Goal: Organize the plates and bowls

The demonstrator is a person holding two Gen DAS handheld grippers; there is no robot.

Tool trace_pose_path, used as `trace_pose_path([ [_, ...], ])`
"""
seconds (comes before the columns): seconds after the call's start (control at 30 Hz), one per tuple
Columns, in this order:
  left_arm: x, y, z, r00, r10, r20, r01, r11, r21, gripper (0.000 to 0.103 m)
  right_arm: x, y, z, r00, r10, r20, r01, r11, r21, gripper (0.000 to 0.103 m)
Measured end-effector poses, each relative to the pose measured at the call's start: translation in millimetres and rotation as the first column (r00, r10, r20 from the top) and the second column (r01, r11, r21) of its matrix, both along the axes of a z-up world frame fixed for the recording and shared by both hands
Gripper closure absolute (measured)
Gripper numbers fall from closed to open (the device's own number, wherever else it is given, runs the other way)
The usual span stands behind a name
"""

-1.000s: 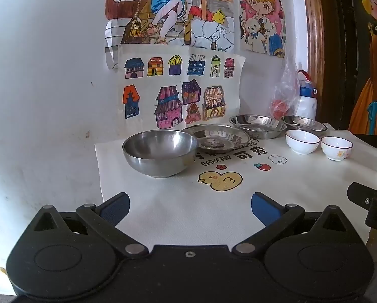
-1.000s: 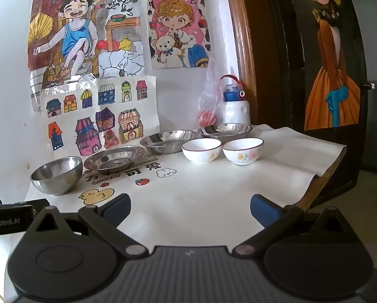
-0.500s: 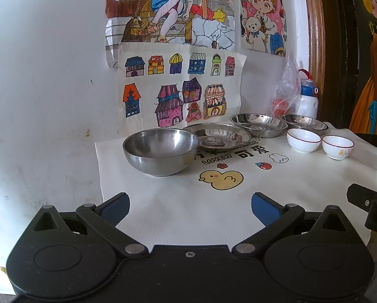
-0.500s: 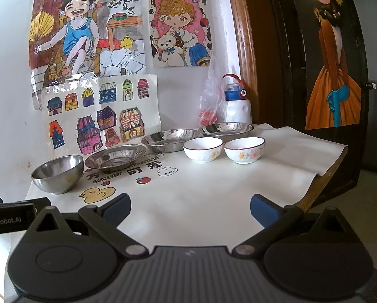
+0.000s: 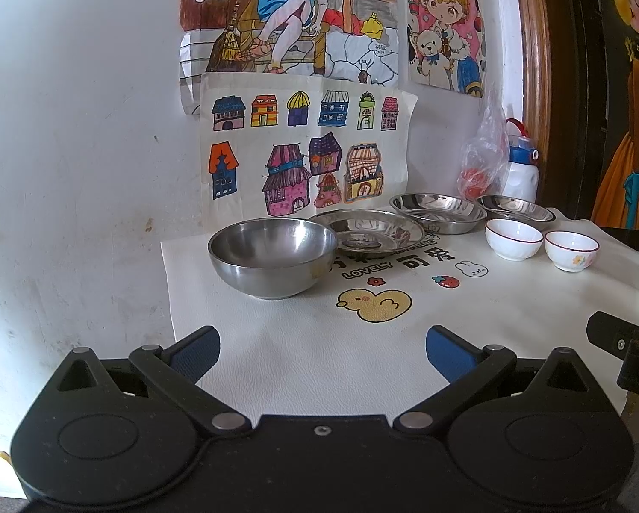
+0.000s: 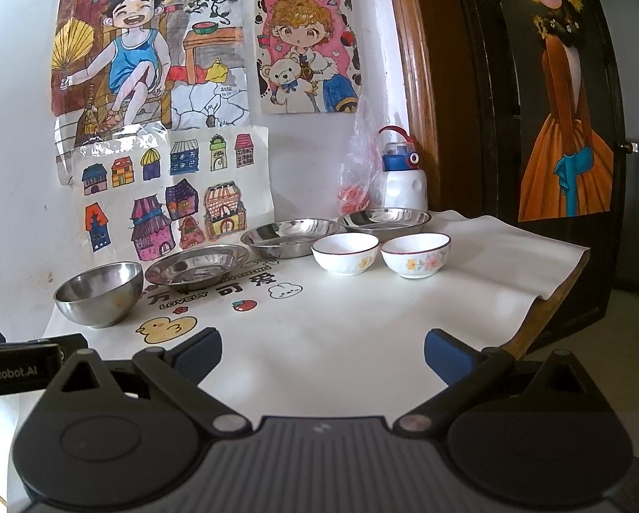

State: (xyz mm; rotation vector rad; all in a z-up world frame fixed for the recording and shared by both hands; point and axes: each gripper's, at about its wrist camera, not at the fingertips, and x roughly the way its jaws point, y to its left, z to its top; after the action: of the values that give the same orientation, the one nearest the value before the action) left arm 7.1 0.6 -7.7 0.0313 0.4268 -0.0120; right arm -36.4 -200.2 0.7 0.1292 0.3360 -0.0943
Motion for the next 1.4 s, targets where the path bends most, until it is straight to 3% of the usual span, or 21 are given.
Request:
trace_pose_path([
  [1.4, 3.0, -2.8, -5.3, 1.000, 0.008, -0.014, -0.008, 1.000, 0.011, 0.001, 5.2, 0.8, -5.1, 1.000, 0.010, -0.024, -0.010, 1.000, 0.018, 0.000],
])
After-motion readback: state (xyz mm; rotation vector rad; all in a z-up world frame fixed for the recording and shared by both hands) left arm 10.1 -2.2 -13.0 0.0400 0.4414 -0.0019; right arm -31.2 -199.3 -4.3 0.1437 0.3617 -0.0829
